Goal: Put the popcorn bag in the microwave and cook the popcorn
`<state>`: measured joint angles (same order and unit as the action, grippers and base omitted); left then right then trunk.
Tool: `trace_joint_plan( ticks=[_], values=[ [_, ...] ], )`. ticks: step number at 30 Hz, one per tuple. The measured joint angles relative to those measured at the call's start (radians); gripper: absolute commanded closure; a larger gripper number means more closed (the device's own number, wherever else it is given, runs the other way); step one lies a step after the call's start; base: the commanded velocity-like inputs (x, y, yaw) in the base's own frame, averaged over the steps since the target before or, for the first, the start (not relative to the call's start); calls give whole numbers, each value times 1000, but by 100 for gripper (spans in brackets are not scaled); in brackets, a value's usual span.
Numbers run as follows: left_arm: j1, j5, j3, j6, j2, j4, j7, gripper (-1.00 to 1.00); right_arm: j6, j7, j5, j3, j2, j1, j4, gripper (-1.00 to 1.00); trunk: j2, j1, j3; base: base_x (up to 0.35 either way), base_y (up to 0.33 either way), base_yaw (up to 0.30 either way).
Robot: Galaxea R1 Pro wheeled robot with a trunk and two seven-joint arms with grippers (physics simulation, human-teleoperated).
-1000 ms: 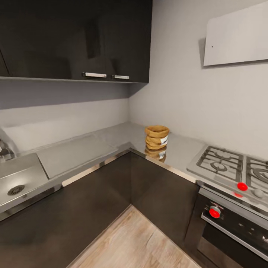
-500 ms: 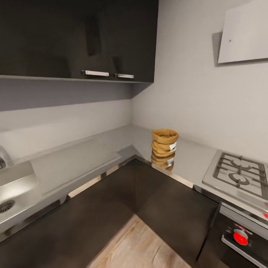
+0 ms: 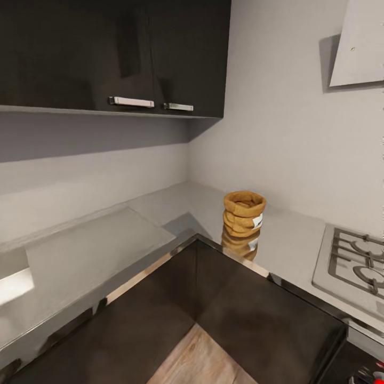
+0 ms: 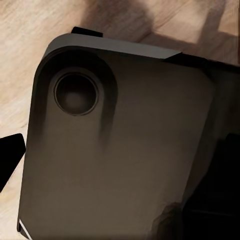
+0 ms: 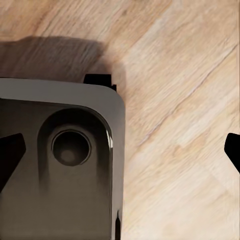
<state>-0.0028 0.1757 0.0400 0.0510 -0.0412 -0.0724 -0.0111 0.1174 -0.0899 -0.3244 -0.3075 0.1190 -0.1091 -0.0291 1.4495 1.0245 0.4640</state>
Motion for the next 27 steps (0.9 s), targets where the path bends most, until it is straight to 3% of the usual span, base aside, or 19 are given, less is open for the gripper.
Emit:
trace_joint_plan(
  ticks=[27],
  values=[
    [0, 2, 4, 5, -1, -3, 0, -100, 0, 0, 3, 0, 0, 0, 0, -100, 0, 0, 0, 2, 0, -241]
  ],
)
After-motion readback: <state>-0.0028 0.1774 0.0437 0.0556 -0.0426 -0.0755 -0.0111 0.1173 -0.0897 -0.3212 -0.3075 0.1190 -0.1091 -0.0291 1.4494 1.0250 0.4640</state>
